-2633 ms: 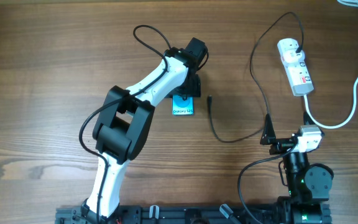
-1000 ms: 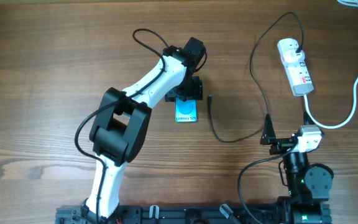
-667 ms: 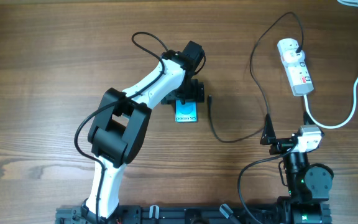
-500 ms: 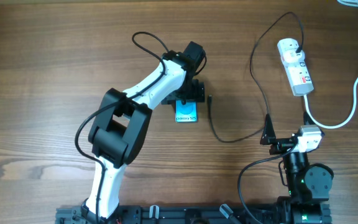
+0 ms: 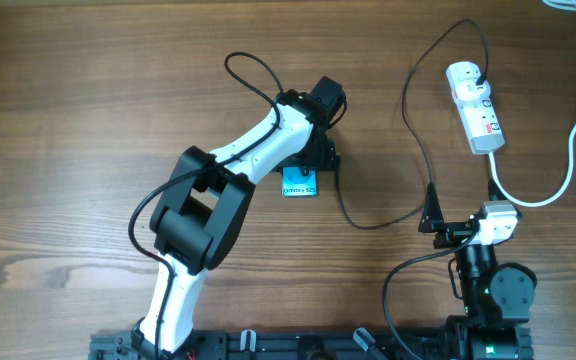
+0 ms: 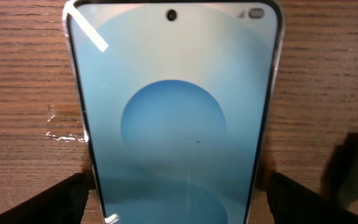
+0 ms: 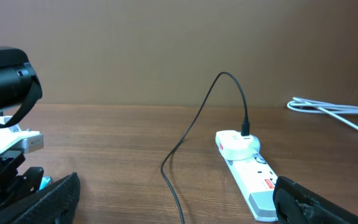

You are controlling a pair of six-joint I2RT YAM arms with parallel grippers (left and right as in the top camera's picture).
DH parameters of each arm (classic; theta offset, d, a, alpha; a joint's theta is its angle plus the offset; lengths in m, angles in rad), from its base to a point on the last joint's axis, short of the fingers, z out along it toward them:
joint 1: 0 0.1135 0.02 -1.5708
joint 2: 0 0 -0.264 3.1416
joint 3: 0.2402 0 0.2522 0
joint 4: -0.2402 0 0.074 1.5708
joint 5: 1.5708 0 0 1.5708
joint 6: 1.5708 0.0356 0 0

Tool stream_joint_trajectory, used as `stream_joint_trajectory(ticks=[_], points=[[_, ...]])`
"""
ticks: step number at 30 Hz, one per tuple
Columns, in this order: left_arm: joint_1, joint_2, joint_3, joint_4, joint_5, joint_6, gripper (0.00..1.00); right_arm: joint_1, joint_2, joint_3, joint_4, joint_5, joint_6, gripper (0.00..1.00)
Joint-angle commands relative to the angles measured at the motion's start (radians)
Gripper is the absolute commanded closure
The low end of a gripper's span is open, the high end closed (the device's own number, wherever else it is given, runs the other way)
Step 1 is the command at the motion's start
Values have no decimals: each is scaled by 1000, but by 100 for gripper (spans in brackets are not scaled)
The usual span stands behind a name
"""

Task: Plug charger to phone and switch on socket
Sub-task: 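Lift the phone with the left gripper and raise it upright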

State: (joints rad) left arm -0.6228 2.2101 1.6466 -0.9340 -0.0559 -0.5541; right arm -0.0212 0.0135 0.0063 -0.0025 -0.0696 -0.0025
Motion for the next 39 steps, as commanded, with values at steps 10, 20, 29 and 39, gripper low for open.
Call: stream_joint_trajectory(ticks=[10, 20, 29, 39], points=[[3, -16, -11, 0, -35, -31, 23, 5, -6, -1, 3, 10, -8, 0], [3, -16, -11, 0, -36, -31, 33, 5, -6, -1, 3, 10, -8, 0], [7, -21, -8, -16, -31, -31, 34, 5, -6, -1, 3, 10, -8, 0], [59, -118, -3, -43, 114, -31, 37, 5, -6, -1, 3, 10, -9, 0]])
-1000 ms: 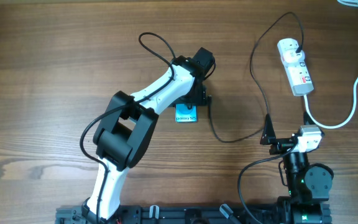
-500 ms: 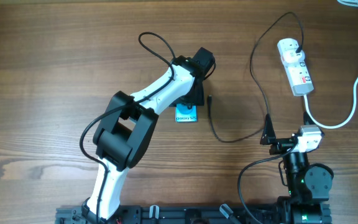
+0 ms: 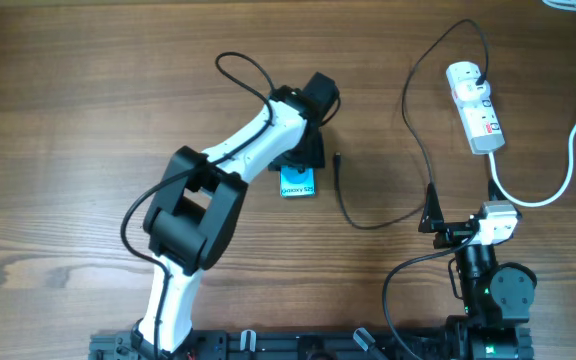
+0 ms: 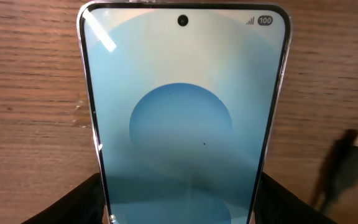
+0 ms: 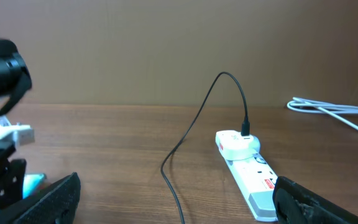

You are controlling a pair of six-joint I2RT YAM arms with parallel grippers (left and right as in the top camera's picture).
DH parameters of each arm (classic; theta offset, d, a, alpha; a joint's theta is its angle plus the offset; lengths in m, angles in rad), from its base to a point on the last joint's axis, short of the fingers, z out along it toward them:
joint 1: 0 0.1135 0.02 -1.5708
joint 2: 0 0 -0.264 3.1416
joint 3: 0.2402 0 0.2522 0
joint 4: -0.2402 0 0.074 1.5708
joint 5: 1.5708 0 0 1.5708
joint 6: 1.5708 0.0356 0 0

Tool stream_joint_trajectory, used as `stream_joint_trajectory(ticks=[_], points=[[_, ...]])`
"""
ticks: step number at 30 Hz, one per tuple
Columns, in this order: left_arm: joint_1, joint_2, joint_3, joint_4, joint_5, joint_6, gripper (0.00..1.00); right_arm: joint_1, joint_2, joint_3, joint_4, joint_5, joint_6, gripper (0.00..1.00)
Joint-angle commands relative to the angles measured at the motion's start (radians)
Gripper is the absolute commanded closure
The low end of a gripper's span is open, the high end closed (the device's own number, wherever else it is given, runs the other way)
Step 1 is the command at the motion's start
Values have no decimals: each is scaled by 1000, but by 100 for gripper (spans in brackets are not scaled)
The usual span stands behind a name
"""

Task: Plug charger to phone and switch on socket
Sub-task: 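Lift the phone with the left gripper and raise it upright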

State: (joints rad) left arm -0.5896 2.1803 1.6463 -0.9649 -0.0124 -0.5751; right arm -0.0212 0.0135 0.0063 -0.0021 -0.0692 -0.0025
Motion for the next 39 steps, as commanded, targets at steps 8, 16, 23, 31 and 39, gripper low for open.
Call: stream_joint_trajectory(ticks=[8, 16, 23, 31, 39], points=[[87, -124, -2, -64, 315, -9, 37, 5, -6, -1, 2, 10, -8, 0], [197, -124, -2, -69, 743, -5, 40, 5, -6, -1, 2, 10, -8, 0], [324, -124, -2, -64, 1059, -6, 39, 5, -6, -1, 2, 10, -8, 0], [477, -123, -2, -41, 1246, -65, 39, 5, -6, -1, 2, 10, -8, 0], [549, -123, -2, -40, 1464, -91, 39, 5, -6, -1, 3, 10, -10, 0]])
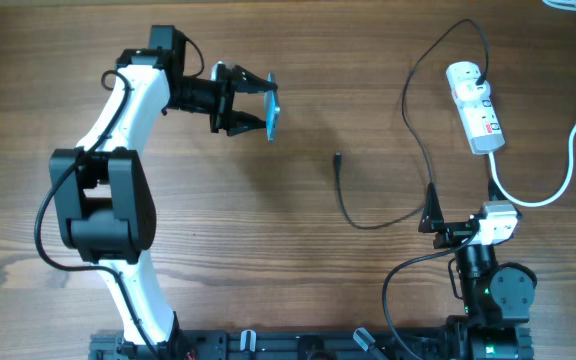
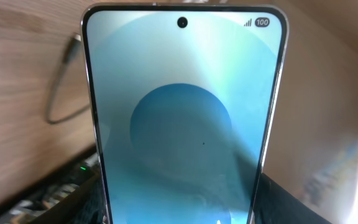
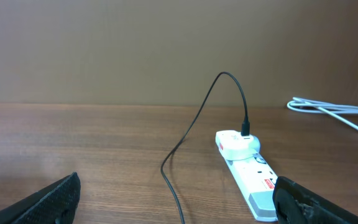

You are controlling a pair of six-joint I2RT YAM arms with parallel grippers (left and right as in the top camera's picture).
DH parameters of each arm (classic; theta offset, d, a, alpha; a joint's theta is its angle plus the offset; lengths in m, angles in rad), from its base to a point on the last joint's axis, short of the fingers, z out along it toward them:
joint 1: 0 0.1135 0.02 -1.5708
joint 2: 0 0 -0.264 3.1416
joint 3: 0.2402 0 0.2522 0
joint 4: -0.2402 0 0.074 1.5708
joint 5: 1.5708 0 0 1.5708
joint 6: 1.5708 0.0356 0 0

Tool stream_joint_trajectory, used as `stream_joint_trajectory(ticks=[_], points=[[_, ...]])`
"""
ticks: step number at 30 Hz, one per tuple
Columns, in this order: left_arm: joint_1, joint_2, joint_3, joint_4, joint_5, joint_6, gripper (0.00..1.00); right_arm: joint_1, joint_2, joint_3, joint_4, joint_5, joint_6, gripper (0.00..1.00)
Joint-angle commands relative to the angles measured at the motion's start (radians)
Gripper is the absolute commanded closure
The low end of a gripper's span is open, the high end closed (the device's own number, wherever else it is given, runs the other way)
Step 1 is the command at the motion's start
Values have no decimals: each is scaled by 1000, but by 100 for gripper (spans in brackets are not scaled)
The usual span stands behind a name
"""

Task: Plug charger to phone and switch on socket

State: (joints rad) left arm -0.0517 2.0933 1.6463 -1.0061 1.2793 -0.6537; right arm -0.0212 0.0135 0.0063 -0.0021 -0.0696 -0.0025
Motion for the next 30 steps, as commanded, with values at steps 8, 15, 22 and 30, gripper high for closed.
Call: stream_joint_trajectory(ticks=[8, 15, 22, 30], points=[[-15, -36, -2, 4, 206, -13, 39, 5, -6, -1, 32, -305, 351, 0], [-32, -36, -2, 19, 205, -14, 39, 5, 4, -1, 46, -447, 1527, 0], [-32, -36, -2, 19, 205, -14, 39, 5, 4, 24, 534, -639, 1604, 0], [-32, -36, -2, 19, 205, -14, 39, 5, 184, 453, 252, -787, 1208, 1]])
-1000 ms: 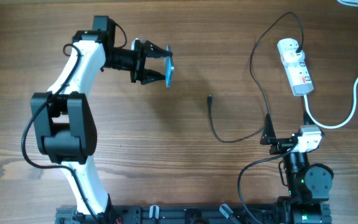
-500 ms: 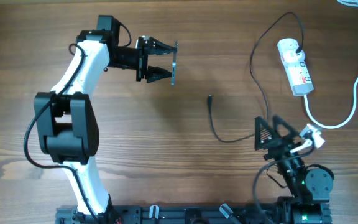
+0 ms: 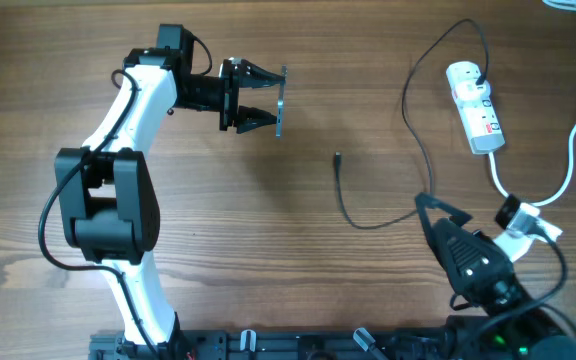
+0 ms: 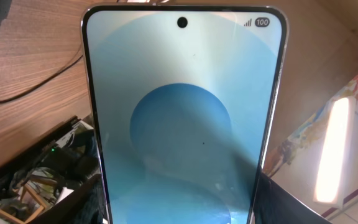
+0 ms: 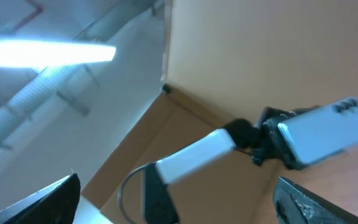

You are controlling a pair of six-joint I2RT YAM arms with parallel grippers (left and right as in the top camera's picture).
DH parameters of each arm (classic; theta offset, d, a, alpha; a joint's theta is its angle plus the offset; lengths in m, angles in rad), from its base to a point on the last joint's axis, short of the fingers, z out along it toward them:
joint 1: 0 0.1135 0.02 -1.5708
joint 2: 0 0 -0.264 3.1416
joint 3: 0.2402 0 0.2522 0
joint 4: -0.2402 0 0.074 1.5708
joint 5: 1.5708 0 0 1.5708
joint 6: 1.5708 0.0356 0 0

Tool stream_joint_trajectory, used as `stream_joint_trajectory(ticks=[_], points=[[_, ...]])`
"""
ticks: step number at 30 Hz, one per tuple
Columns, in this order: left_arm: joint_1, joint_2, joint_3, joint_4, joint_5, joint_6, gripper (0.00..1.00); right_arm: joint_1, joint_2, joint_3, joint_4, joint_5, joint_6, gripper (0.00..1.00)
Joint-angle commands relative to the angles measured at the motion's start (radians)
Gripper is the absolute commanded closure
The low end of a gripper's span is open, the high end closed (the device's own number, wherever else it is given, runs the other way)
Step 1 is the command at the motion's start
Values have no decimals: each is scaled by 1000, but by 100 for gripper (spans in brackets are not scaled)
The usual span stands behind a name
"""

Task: Plug charger to phone and switch on socket

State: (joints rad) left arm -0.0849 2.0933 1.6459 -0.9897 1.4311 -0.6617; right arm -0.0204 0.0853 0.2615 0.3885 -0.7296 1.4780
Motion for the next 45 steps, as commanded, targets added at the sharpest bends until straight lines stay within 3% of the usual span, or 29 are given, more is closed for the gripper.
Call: stream_joint_trajectory(ticks=[1, 3, 7, 10, 13, 16, 20, 23, 26, 29, 34, 41, 45], points=[[2, -36, -2, 3, 53, -6, 39, 4, 182, 304, -285, -167, -413, 1], [2, -36, -2, 3, 53, -5, 39, 5, 360, 557, -647, -201, -709, 1], [2, -36, -2, 3, 52, -6, 39, 18, 617, 898, -1107, -218, -1043, 1], [2, -36, -2, 3, 47, -6, 39, 118, 782, 1121, -1357, -120, -1194, 0], [2, -36, -2, 4, 38, -10, 39, 385, 945, 1297, -1490, 212, -1202, 1], [2, -36, -2, 6, 37, -10, 40, 675, 1104, 1372, -1519, 556, -1073, 0], [0, -36, -2, 6, 37, -10, 42, 865, 1361, 1452, -1538, 867, -1003, 0], [-9, -36, -2, 6, 37, -10, 42, 865, 1468, 1489, -1531, 914, -998, 0], [-23, -36, -2, 6, 17, -43, 41, 857, 1506, 1492, -1439, 926, -829, 0], [-32, -36, -2, 7, -11, -96, 41, 868, 1520, 1492, -1411, 1069, -716, 0], [-42, -36, -2, 10, -32, -130, 41, 903, 1566, 1490, -1394, 1279, -670, 0], [-47, -36, -2, 10, -31, -132, 41, 904, 1680, 1491, -1384, 1234, -666, 1], [-48, -36, -2, 10, -34, -140, 41, 904, 1695, 1490, -1364, 1234, -663, 20]])
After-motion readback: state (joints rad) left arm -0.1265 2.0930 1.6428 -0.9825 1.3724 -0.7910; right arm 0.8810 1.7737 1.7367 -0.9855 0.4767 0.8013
